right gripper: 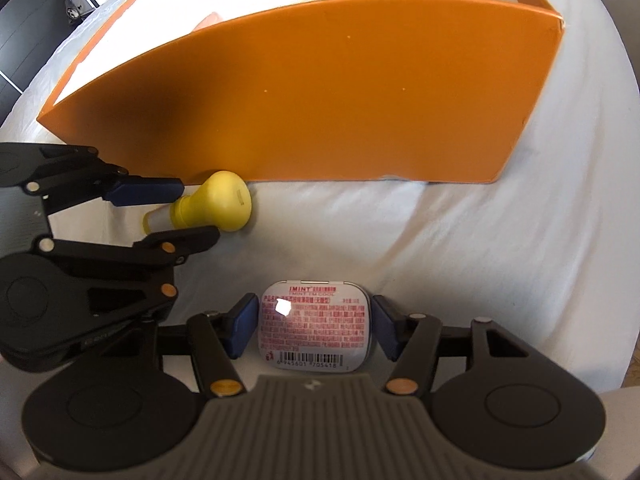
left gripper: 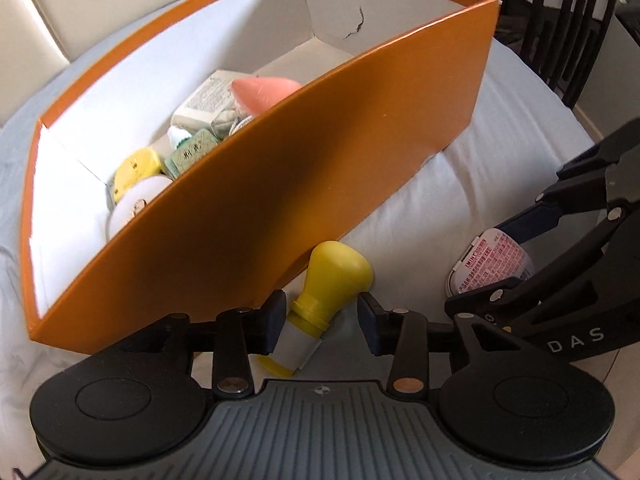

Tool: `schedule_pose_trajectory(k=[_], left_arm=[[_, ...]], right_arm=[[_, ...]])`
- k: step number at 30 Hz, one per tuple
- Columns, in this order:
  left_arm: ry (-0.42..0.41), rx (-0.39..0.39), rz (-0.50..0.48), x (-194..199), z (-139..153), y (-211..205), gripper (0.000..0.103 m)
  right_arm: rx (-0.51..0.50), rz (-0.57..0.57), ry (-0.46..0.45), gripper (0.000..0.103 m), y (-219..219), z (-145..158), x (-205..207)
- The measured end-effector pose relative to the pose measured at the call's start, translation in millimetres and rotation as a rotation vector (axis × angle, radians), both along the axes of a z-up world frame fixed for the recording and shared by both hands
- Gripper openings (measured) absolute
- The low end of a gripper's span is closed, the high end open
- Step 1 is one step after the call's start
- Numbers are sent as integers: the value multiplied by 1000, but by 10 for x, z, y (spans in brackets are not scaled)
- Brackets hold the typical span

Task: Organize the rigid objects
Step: 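Grasp the yellow-capped tube with the left gripper while the right grasps the mint tin, then carry the tube and mint tin over the box and release both inside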

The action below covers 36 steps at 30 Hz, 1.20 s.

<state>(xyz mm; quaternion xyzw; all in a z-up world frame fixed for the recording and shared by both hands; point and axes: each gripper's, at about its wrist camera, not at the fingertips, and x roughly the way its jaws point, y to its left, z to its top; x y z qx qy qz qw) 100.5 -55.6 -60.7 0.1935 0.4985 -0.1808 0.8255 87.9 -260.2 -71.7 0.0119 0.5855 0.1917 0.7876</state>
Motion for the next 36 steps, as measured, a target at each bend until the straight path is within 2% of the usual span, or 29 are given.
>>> schedule_pose_trajectory(k=[4,9,12,14,15,21,24,28,36], left_arm=[[35,-11,24,78,-97,13,49],[47,-33,40,92,-118,31,42],[60,-53,67,80,-107,53,37],[86,-83,88,85,-82,87,28],[101,-103,98,84,-72,105,27],[152,-211,185,52,-16,297,27],[148,-262,209,17,55,377,27],[142,-298,218,-21,105,400,27],[98,-435,206,-207,325,494,27]], right_arm=[[23,-10,15,62,-27,-25,20],[39,-10,15,62,-132,-5,11],[47,-9,16,61,-219,23,21],[51,-14,19,61,-244,112,21],[55,-16,19,61,-257,98,27],[93,-60,26,61,-406,141,43],[108,-70,6,61,-459,183,14],[100,-75,-44,60,-505,285,-58],[81,-115,-125,60,-630,489,-236]])
